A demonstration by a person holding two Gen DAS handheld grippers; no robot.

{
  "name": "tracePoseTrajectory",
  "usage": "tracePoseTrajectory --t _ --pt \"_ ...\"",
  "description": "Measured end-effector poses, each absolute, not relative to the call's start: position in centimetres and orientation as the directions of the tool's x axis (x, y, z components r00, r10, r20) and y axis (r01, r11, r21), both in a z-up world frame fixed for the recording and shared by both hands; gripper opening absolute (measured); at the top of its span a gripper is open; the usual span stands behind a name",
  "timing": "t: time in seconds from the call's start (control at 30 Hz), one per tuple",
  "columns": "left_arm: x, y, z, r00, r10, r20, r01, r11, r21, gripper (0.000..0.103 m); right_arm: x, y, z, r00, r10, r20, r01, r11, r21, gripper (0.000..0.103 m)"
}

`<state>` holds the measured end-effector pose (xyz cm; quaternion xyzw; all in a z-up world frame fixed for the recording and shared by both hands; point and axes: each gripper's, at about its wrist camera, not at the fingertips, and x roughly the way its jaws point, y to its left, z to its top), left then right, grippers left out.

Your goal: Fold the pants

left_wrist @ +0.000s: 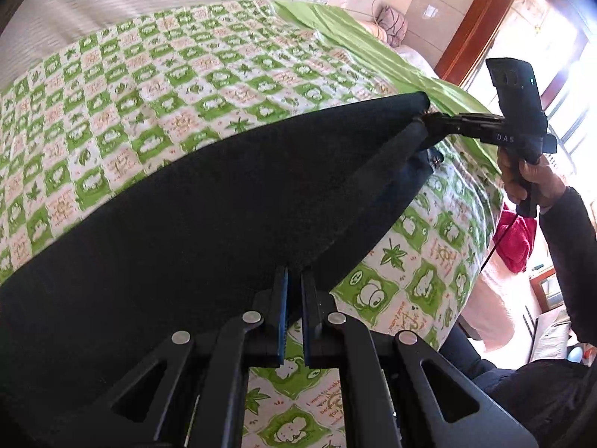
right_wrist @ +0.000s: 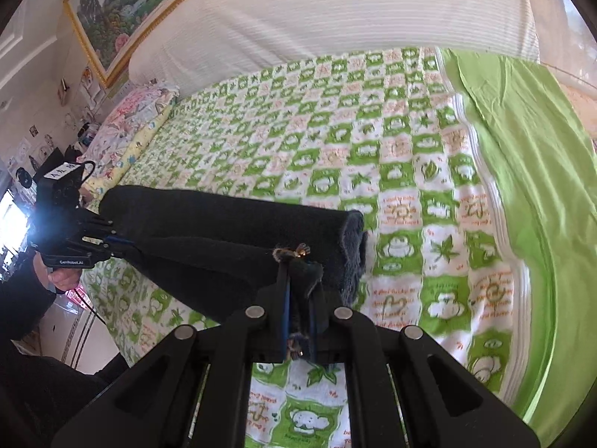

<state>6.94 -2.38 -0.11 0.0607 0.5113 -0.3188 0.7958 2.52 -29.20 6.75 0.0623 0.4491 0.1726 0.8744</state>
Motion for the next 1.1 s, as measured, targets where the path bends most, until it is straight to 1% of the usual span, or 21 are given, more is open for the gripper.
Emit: tracePoseTrajectory --t 0.13,0.27,0.33,0.37,0.43,0.47,0.53,0.57,0.7,0.83,0.97,1.1 --pt "6.9 -2.4 -1.3 0.263 -0.44 -0.859 0.554 0.798 -0.238 0.004 2.2 -28.3 4.4 0.492 0.302 -0.816 -0.241 0.949 0.205 0.008" --pt "6.8 -2.1 -1.6 0.262 -0.452 -0.852 0.544 0.799 -0.257 0.005 1.6 -28.5 4.2 0.504 0.291 -0.813 -0.22 0.954 0.205 0.008" --pt "6.9 -2.0 -1.8 0.25 -0.464 -0.85 0.536 0.797 -0.278 0.007 1.4 -28.5 4.4 0.507 0.285 -0.814 -0.207 0.956 0.206 0.013" --pt "6.9 -1.9 -1.8 0.252 -0.465 -0.849 0.531 0.8 -0.28 0.007 1.4 -28.7 4.3 0.497 0.284 -0.82 -0.19 0.958 0.216 0.018" --pt "6.6 -1.8 -1.6 0.259 -0.466 -0.846 0.526 0.803 -0.281 0.01 1.1 -28.9 4.3 0.491 0.286 -0.823 -0.172 0.958 0.23 0.019" --pt "6.4 -1.7 -1.4 0.261 -0.47 -0.843 0.523 0.803 -0.285 0.016 0.9 -29.0 4.5 0.497 0.282 -0.82 -0.165 0.959 0.23 0.023" --pt "5.8 -1.3 -1.1 0.263 -0.489 -0.831 0.516 0.799 -0.307 0.018 0.3 -29.2 5.0 0.509 0.257 -0.822 -0.127 0.966 0.223 0.041" --pt "5.5 -1.0 -0.9 0.269 -0.491 -0.828 0.511 0.802 -0.31 0.018 0.1 -29.3 5.3 0.513 0.245 -0.822 -0.11 0.969 0.22 0.055" --pt "4.6 0.6 -0.6 0.293 -0.489 -0.822 0.468 0.823 -0.323 0.018 -1.1 -29.2 7.0 0.561 0.254 -0.788 -0.103 0.966 0.239 0.055" --pt "3.7 3.1 -0.7 0.323 -0.478 -0.817 0.401 0.851 -0.339 0.018 -1.4 -27.5 8.2 0.589 0.293 -0.753 -0.141 0.955 0.262 0.055" --pt "2.9 6.5 -0.6 0.363 -0.469 -0.805 0.311 0.875 -0.37 0.018 -0.4 -23.8 8.0 0.566 0.362 -0.74 -0.212 0.932 0.294 0.055" --pt "2.2 9.9 -0.7 0.402 -0.453 -0.796 0.223 0.891 -0.395 0.018 0.8 -19.7 6.6 0.517 0.425 -0.743 -0.282 0.904 0.321 0.055"
